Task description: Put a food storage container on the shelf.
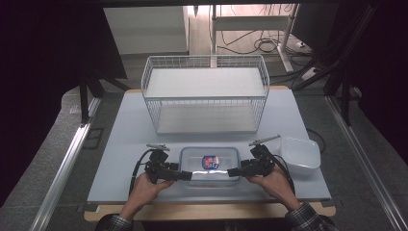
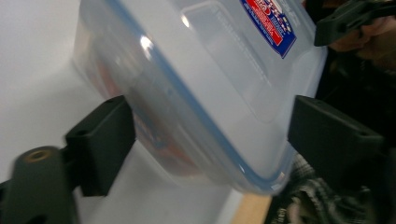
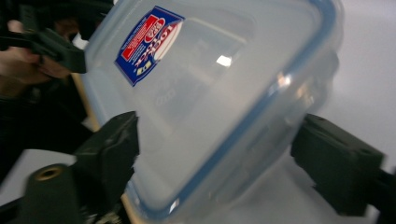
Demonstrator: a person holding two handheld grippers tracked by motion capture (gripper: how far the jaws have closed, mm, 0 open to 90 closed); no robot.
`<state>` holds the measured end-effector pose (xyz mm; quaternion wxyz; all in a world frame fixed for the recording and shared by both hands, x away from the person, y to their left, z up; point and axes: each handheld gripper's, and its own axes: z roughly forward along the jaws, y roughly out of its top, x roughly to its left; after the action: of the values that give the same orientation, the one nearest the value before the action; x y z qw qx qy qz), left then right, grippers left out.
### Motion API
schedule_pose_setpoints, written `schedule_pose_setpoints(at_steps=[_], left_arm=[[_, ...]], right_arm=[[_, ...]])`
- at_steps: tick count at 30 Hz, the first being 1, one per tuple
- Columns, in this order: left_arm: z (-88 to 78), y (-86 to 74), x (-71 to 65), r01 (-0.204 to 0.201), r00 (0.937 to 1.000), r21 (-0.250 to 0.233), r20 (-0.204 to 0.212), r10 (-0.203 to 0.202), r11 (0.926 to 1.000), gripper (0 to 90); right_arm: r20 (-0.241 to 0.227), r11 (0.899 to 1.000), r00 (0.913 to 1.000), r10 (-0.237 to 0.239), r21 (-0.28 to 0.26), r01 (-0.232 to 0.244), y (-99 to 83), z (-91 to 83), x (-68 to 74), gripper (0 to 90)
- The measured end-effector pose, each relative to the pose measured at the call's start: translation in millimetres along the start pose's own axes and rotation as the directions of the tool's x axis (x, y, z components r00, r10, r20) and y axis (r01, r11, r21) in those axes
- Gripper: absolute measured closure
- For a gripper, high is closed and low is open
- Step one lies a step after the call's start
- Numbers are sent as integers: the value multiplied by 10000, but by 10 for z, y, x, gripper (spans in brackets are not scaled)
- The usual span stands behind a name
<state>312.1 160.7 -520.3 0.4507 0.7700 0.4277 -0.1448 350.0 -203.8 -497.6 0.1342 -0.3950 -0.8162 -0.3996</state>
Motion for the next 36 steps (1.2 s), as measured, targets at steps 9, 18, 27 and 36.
schedule_pose_setpoints(at_steps=[9, 18, 27, 36], left_arm=[[-160, -86, -13, 473, 9988, -922, 149, -461, 9946, 406], [-220, -91, -68, -114, 9989, -1736, -461, 34, 9847, 510], [-311, -40, -160, -628, 9955, -2101, -828, 463, 9757, 524], [-475, 114, -299, -1228, 9876, -2426, -1253, 945, 9623, 523]], right_arm=[[-332, 9953, 9967, 735, -599, -754, -40, -147, -3, 434], [269, 9878, 9996, 128, -1553, -84, -83, -206, 138, 516], [746, 9740, 9958, -522, -2161, 673, -77, -224, 226, 506], [816, 9547, 9891, -1223, -2628, 1397, 123, -349, 326, 507]])
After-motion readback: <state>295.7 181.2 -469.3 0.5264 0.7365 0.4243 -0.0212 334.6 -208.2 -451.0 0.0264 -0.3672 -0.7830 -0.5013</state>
